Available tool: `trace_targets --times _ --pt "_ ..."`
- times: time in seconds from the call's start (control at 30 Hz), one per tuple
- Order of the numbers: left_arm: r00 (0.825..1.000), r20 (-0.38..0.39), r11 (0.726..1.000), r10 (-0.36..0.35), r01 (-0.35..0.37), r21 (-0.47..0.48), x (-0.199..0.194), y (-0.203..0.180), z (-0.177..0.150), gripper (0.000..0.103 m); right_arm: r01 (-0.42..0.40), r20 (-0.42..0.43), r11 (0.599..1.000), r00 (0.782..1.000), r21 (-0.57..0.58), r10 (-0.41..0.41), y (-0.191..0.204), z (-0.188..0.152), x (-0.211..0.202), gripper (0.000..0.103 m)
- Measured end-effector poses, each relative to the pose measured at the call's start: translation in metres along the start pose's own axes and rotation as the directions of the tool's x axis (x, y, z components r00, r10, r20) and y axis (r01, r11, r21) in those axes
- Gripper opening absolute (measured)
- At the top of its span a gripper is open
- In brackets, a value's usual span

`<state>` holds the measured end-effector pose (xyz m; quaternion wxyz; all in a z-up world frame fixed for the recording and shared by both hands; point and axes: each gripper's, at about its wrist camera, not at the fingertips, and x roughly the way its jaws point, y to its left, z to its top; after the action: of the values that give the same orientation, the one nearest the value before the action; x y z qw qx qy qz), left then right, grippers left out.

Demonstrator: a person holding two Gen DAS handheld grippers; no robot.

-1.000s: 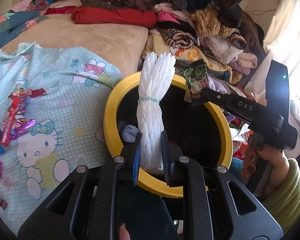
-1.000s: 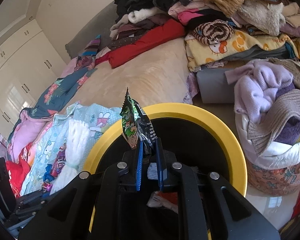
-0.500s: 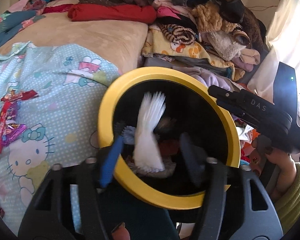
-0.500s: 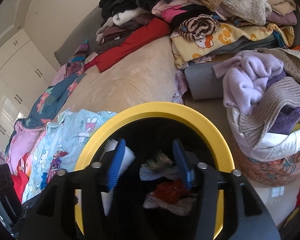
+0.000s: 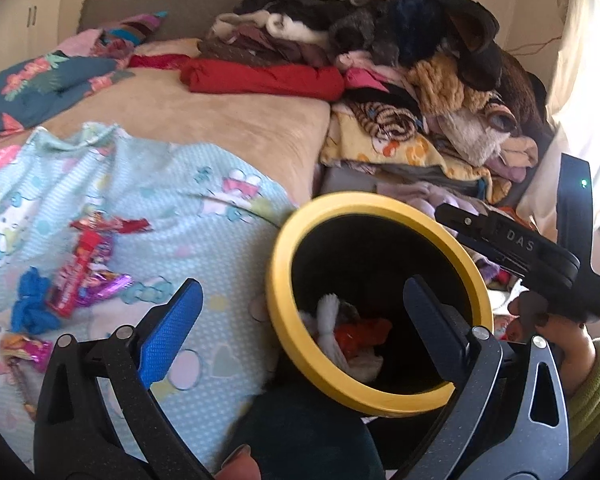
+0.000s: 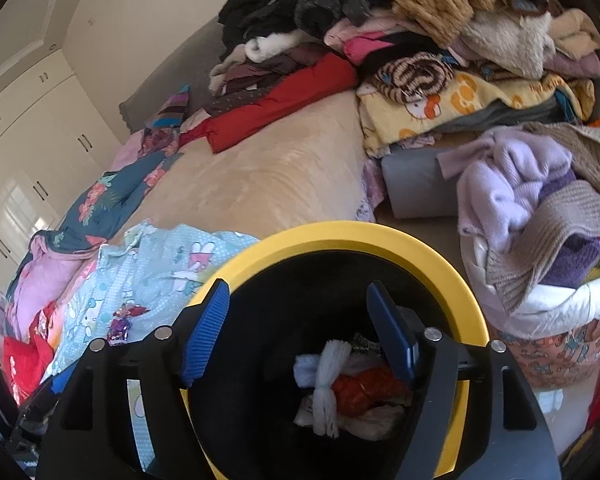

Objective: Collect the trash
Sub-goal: 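Move both tools back from the bin toward the trash on the bed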

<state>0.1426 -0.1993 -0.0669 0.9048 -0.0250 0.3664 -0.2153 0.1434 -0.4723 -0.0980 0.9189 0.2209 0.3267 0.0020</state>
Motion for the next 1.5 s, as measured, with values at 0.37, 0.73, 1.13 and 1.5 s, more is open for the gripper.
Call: trace_targets --times 0.37,0.73,1.13,1.5 --pt "0.995 0.071 0.996 0.064 -0.06 -0.068 -0.028 0.032 0.01 0.092 -0.072 0.016 0.993 0.997 -0.096 0.074 0.049 -0.005 -0.006 0.073" --pt "0.986 0.122 0.985 0.114 -0.096 -0.14 -0.054 0.067 0.016 0.092 -0.147 0.026 0.969 0.987 -0.198 0.156 0.092 -0.008 -0.017 0.077" --pt "0.975 0.139 0.97 0.172 -0.143 -0.197 -0.07 0.104 0.017 0.092 -0.206 -0.019 0.938 0.978 -0.28 0.209 0.135 -0.028 -0.017 0.077" --pt "0.961 0.135 0.939 0.24 -0.195 -0.283 -0.077 0.151 0.011 0.092 -0.264 -0.113 0.901 0.964 -0.345 0.239 0.181 -0.053 0.006 0.077"
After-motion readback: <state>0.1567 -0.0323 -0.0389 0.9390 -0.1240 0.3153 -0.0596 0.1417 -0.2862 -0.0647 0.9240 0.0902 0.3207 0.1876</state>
